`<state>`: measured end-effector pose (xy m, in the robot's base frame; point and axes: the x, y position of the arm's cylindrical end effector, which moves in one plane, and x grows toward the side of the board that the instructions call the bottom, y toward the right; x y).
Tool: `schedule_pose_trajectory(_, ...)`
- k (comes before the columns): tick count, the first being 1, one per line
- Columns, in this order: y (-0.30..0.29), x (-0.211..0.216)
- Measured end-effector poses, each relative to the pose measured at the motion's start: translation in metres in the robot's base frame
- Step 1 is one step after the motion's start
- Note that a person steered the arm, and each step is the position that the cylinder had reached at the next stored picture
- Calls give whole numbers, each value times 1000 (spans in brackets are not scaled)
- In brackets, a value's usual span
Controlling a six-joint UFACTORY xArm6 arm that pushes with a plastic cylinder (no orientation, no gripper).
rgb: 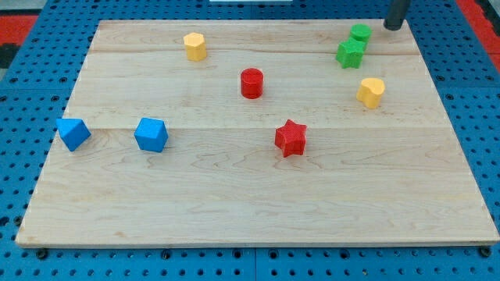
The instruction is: Place the green circle vertically to the blue cube
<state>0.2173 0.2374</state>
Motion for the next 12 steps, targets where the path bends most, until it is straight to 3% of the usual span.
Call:
schedule_pose_trajectory(3, -83, 19)
schedule_pose_trajectory(8, -76, 19)
schedule_pose_trajectory(11, -136, 21)
schedule_pose_trajectory(12, -53, 24)
